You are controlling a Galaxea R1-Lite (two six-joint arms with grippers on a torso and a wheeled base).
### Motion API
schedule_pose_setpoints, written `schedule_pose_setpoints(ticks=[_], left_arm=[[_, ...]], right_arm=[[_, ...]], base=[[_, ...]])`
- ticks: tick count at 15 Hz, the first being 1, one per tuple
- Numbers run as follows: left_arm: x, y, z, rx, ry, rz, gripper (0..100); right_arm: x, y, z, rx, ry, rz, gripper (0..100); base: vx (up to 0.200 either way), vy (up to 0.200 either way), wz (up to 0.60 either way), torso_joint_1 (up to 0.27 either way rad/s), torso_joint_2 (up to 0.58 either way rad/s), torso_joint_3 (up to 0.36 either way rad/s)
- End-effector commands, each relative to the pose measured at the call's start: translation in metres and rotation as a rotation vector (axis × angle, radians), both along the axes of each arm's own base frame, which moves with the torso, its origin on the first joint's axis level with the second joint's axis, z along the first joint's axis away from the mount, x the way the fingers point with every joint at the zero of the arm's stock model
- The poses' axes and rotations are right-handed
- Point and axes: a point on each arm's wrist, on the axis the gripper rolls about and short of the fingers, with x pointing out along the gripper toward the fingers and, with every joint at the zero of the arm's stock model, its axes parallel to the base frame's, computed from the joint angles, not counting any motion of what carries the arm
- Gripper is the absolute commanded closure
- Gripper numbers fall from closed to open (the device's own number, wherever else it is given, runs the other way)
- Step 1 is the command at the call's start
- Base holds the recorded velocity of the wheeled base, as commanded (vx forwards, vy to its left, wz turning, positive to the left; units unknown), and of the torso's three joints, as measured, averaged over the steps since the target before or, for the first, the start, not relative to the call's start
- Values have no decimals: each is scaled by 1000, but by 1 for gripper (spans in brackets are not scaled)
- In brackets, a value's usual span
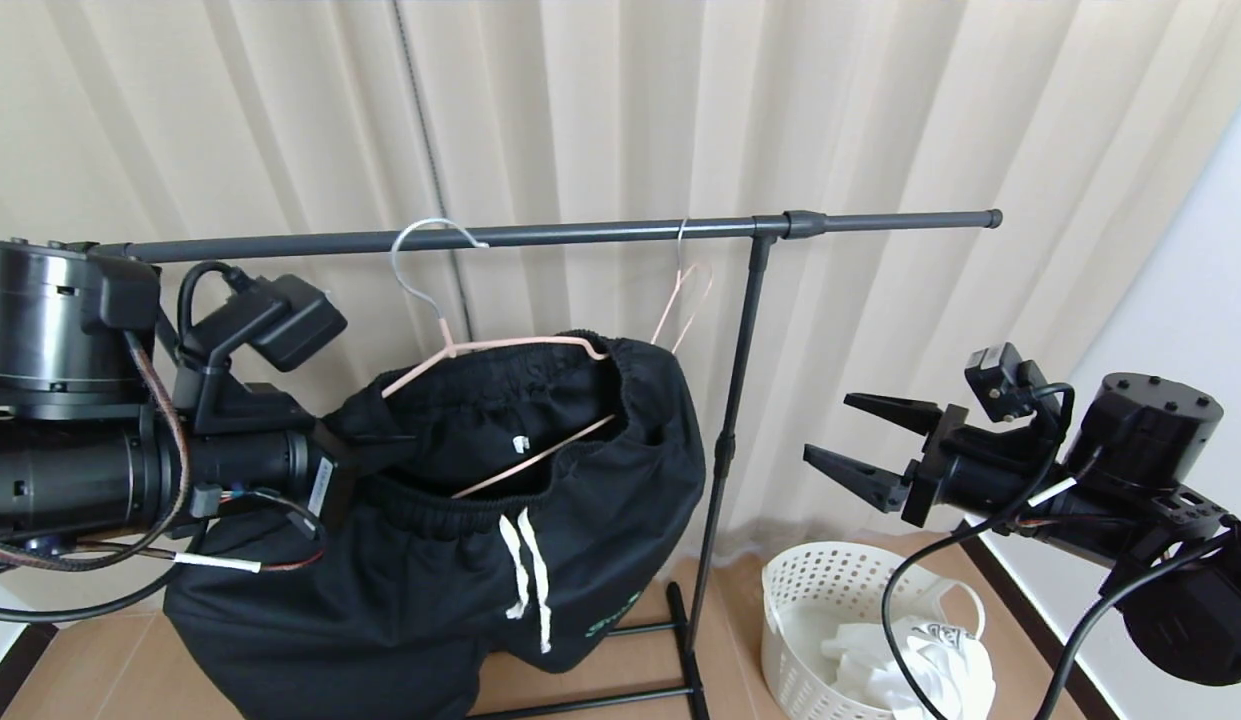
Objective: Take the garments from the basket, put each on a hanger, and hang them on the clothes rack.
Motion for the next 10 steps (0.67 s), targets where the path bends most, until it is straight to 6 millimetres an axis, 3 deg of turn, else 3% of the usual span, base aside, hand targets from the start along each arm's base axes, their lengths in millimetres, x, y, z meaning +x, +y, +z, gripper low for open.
schedule_pose_setpoints(ticks=[1,10], left_arm=[[7,-1,-21,57,65,15,100],[15,1,-55,263,128,83,100]], right_arm=[[0,0,0,0,0,1,0],[2,0,-2,-3,6,-5,0]], base=[[0,0,0,0,0,0],[0,0,0,0,0,0]])
